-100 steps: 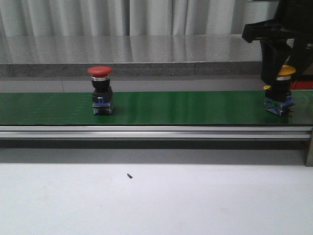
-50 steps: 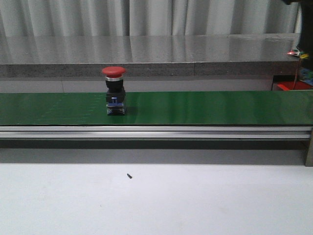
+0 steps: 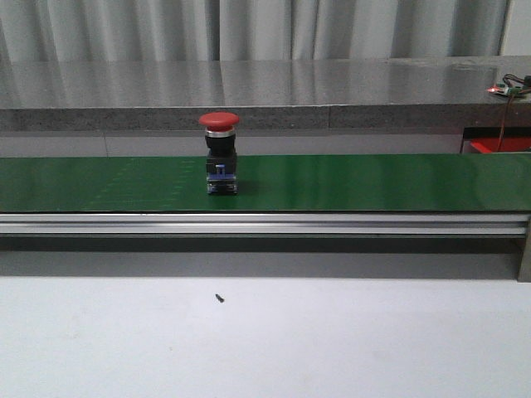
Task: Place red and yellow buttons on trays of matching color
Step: 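Place the yellow button on the yellow tray, open the right gripper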
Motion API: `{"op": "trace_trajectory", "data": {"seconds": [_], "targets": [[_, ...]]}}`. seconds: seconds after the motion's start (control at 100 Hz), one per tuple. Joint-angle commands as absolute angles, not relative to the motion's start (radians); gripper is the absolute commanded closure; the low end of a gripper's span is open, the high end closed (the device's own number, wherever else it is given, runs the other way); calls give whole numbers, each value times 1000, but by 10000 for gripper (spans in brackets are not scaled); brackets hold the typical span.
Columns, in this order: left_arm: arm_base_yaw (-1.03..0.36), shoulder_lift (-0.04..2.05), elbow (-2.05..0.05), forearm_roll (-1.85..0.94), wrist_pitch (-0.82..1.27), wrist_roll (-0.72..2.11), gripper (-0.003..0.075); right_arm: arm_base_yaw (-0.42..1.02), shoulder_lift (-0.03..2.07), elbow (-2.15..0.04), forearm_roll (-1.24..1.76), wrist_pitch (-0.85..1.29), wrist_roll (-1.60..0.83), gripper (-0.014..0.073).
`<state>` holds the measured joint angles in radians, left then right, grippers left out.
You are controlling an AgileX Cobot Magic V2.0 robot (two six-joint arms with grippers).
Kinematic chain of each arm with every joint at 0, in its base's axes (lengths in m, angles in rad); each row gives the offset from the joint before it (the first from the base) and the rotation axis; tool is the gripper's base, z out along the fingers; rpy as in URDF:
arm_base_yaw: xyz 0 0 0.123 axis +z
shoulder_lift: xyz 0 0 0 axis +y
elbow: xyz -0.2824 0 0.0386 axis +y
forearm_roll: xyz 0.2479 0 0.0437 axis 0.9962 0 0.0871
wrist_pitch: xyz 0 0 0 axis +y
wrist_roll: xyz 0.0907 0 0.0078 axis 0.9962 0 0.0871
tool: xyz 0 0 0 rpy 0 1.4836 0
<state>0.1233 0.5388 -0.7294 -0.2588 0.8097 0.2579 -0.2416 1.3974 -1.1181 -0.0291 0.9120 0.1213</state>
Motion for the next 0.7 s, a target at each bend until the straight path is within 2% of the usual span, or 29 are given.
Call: {"op": "trace_trajectory", "data": {"seconds": [0.0, 0.23, 0.69], "targets": [[117, 543, -757, -281, 738, 254, 740, -283, 1371, -1119, -23, 838, 136, 369], [117, 543, -757, -281, 739, 254, 740, -338, 1431, -1084, -15, 740, 136, 369], [117, 543, -757, -281, 739, 254, 740, -339, 1617, -1084, 56, 652, 133, 353]]}}
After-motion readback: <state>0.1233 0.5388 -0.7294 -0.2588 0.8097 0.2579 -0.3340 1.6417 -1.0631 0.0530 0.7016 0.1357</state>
